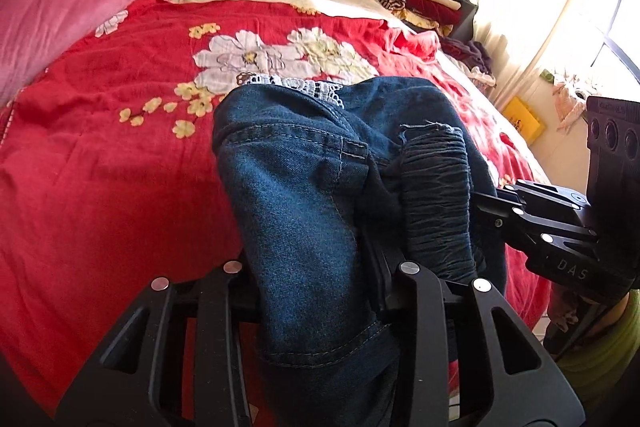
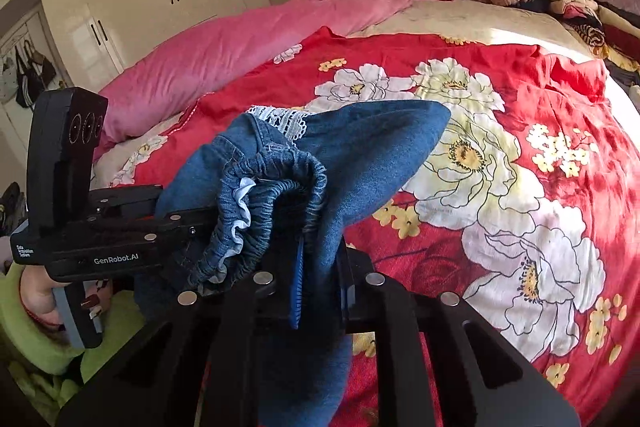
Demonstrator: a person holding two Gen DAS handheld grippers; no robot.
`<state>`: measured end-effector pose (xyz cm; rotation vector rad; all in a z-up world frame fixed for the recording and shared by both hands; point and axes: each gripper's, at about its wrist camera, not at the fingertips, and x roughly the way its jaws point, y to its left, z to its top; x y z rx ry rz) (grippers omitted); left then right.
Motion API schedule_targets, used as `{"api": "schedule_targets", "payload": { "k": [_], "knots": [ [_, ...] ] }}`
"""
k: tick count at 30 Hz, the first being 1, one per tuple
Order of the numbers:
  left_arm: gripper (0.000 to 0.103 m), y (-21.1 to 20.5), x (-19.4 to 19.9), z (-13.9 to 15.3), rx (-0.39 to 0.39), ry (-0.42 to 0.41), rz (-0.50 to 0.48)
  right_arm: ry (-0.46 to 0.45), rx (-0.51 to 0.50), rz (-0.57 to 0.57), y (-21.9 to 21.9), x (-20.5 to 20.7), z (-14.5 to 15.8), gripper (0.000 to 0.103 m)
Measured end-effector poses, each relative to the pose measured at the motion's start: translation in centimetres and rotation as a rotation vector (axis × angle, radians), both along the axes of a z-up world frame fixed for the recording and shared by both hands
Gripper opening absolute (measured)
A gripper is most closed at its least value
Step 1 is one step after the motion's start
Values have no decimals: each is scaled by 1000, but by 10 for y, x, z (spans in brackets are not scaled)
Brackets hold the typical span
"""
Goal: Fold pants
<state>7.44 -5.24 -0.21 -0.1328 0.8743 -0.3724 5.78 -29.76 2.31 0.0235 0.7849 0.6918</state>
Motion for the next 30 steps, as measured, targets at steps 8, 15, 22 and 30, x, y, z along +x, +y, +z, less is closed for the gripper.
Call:
{"api": "schedule_targets", "payload": {
  "k": [8,15,22,30],
  "knots": [
    [28,1,9,17,21,-38,13,-31,-5,1,7,15,13,12],
    [28,3,22,23,36,-57,26,-44,-8,-5,13,29,19,12],
    [28,2,36,21,38,-54,26,-38,-11,-19,13,44,17,12],
    [28,-4,48,17,42,-56,27,-22,-23,-38,10,60,10,12]
  ]
}}
